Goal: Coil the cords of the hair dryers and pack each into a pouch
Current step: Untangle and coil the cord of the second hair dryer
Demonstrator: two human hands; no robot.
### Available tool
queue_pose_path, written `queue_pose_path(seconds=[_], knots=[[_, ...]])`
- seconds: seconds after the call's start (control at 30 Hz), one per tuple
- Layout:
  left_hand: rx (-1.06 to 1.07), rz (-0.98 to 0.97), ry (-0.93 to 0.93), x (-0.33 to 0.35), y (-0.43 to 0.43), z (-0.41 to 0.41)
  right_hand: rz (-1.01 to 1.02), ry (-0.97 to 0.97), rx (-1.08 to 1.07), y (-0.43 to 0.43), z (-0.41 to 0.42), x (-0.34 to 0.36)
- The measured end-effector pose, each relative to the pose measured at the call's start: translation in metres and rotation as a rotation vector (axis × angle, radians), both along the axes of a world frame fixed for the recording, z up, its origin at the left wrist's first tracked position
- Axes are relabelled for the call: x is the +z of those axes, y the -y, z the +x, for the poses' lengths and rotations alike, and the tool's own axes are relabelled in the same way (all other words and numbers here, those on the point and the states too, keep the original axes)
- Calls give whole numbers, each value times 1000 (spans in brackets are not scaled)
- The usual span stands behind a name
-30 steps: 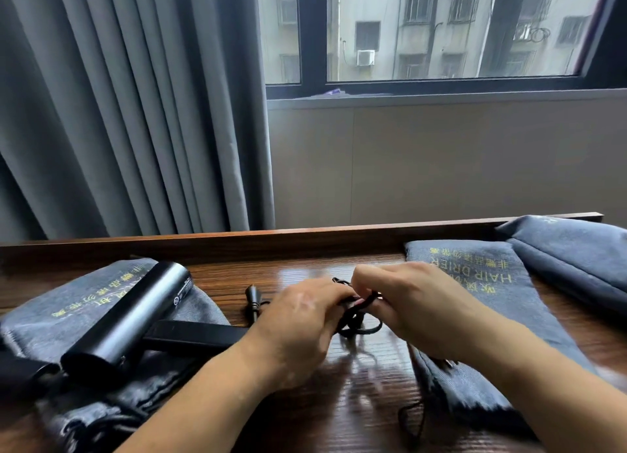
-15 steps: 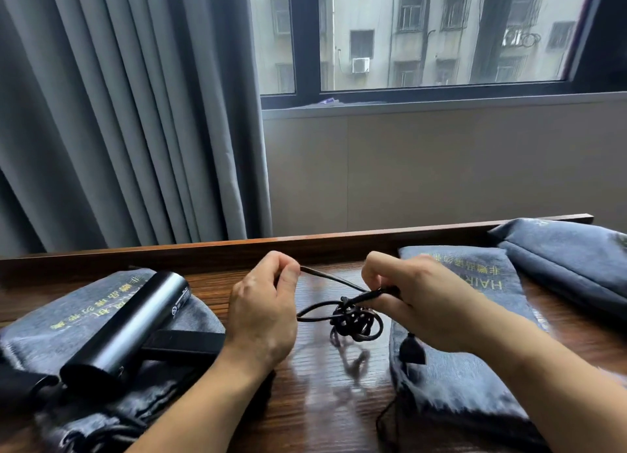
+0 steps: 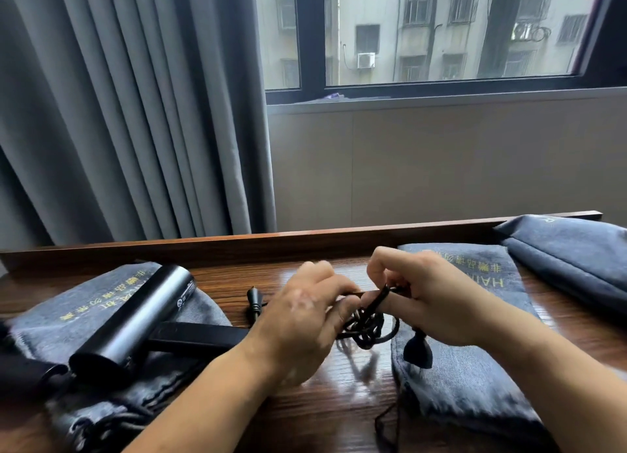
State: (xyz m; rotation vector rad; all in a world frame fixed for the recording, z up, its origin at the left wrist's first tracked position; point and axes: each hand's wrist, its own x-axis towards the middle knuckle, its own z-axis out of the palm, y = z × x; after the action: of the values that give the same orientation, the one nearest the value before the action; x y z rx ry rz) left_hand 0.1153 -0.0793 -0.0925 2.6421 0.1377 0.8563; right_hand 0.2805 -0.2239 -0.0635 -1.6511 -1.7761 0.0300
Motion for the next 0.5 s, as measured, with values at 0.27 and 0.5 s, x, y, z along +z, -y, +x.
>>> queue_pose_path(seconds=[0.27,0.5], knots=[[395,-377,224,12,-3,-4,-135,-472,63,1,10,-4],[393,127,75,4,-3,-4,-124,-10,-38,-4,-1,-5]])
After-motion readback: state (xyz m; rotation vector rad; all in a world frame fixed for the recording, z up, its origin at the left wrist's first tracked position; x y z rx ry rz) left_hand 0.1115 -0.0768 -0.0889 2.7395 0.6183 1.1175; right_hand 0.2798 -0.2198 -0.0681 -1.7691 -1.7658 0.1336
